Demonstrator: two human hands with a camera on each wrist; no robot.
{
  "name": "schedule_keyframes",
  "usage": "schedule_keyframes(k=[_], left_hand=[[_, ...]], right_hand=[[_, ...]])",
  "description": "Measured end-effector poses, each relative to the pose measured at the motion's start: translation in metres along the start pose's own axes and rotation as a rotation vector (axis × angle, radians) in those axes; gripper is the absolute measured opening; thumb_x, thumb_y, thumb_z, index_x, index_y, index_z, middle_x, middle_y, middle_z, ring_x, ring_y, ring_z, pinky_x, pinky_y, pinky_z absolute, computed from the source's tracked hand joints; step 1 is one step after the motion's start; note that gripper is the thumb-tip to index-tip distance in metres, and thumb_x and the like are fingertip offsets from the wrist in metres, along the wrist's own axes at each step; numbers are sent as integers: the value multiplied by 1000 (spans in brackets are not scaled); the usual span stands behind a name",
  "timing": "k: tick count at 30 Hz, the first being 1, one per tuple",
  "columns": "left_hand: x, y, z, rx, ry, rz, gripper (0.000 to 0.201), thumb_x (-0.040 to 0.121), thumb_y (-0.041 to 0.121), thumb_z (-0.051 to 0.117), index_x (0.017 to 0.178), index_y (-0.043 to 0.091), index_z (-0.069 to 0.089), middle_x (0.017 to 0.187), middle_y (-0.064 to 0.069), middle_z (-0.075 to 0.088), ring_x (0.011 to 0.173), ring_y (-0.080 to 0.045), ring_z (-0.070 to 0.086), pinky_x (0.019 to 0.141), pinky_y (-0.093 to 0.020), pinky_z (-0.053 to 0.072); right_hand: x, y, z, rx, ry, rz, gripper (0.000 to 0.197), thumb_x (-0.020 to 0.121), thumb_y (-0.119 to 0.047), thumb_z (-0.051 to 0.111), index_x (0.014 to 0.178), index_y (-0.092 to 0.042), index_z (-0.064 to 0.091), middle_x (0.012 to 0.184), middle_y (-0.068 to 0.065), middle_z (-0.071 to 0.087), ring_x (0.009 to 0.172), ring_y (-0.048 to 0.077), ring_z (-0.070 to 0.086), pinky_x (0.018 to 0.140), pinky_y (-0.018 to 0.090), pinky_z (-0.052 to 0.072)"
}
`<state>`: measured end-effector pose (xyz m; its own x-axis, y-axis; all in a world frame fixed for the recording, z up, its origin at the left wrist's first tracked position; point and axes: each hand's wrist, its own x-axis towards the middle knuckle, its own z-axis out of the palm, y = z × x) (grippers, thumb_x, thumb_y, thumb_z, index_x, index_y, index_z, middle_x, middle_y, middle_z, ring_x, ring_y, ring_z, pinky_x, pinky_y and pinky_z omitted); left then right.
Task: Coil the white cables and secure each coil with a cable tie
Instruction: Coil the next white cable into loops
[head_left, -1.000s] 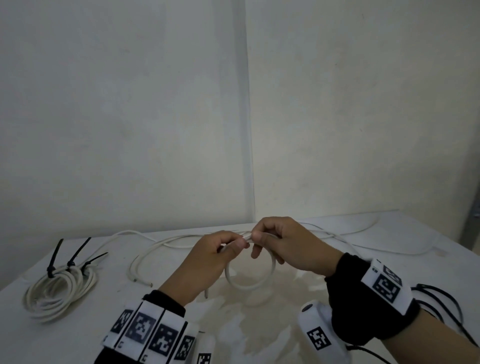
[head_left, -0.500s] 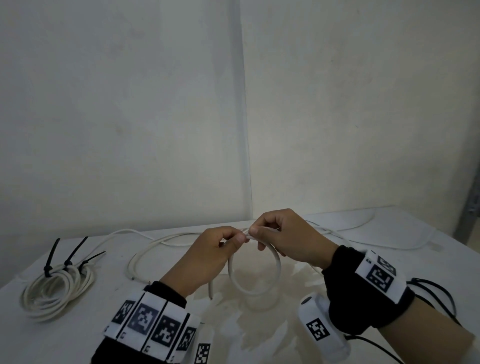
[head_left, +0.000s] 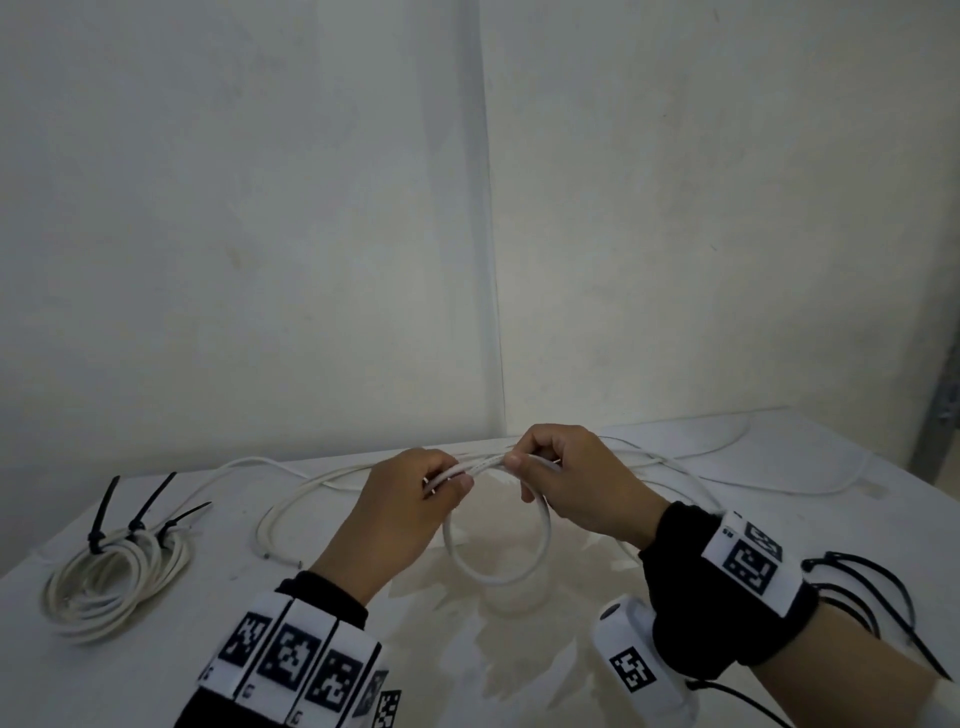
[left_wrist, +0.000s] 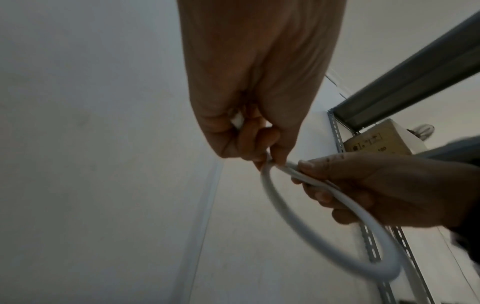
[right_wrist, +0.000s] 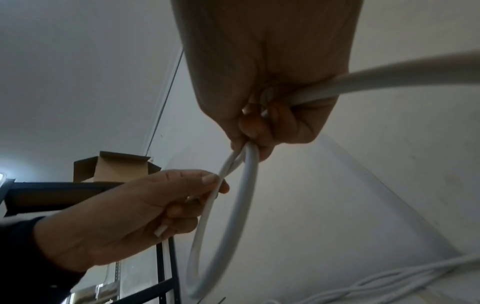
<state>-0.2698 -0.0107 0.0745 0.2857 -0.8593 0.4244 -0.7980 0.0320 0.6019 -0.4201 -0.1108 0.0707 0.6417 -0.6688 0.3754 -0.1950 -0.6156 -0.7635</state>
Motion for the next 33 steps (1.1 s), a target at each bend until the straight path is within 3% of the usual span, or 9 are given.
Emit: schedule_keyframes(k=[7, 11, 13, 18, 20, 22, 26, 29, 33], left_hand=[[-5, 0, 5, -35, 110, 48, 13, 86, 21, 62, 73, 21, 61, 65, 8, 55, 65, 7, 52, 58, -8, 37], [-5, 2, -6, -229, -6, -121, 25, 94, 21, 47, 76, 25, 64, 69, 6, 57, 55, 4, 54, 51, -8, 38], [-7, 2, -14, -397, -107, -206, 27, 95, 16, 46, 81, 26, 67, 71, 5, 61, 59, 0, 55, 59, -14, 44], [-12, -1, -12, -753, -216, -301, 14, 86, 6, 55, 87, 5, 70, 66, 3, 68, 63, -6, 61, 65, -15, 53], [-12, -3, -7, -728, -162, -283, 6, 77, 8, 65, 82, 7, 69, 68, 2, 68, 62, -7, 61, 63, -14, 53], [-13, -3, -3, -707, -124, -247, 14, 67, 12, 71, 76, 8, 63, 71, -1, 68, 62, -9, 62, 62, -16, 52], [-15, 9, 5, -763, -181, -291, 20, 74, 5, 69, 82, 7, 51, 65, -4, 65, 53, -15, 60, 52, -22, 51], [-13, 14, 7, -631, -178, -275, 23, 72, 11, 74, 88, 5, 57, 58, -2, 60, 40, -9, 51, 45, -19, 44], [-12, 12, 7, -445, -121, -183, 21, 71, 14, 78, 84, 6, 64, 60, -1, 61, 41, -9, 55, 45, -17, 43]], right_hand=[[4, 0, 1, 15, 57, -1, 25, 90, -19, 57, 66, -21, 57, 55, -8, 58, 45, -1, 45, 49, 9, 33], [7, 1, -4, -9, 91, -12, 29, 89, -17, 59, 61, -25, 56, 56, -9, 59, 50, 3, 43, 51, 13, 35], [7, 2, -5, -21, 104, -21, 30, 88, -16, 59, 60, -24, 56, 56, -9, 58, 48, 2, 44, 50, 12, 35], [4, 0, -1, -29, 138, -53, 29, 88, -12, 59, 61, -22, 55, 56, -7, 58, 46, 1, 46, 49, 10, 36], [3, 0, 0, -17, 146, -51, 27, 88, -11, 59, 63, -19, 56, 55, -6, 58, 45, 1, 46, 48, 10, 35], [2, -1, 1, -12, 147, -55, 24, 88, -11, 59, 64, -16, 58, 55, -6, 58, 46, 2, 47, 49, 9, 35], [-2, -3, 8, -9, 142, -86, 29, 87, -10, 59, 61, -21, 55, 54, -7, 57, 47, 0, 49, 50, 9, 36], [-2, -4, 9, 11, 139, -87, 27, 88, -12, 59, 63, -22, 55, 54, -7, 57, 47, 1, 49, 50, 10, 36], [-2, -4, 3, -1, 128, -93, 28, 88, -14, 59, 62, -24, 54, 55, -8, 57, 49, 1, 50, 52, 10, 37]])
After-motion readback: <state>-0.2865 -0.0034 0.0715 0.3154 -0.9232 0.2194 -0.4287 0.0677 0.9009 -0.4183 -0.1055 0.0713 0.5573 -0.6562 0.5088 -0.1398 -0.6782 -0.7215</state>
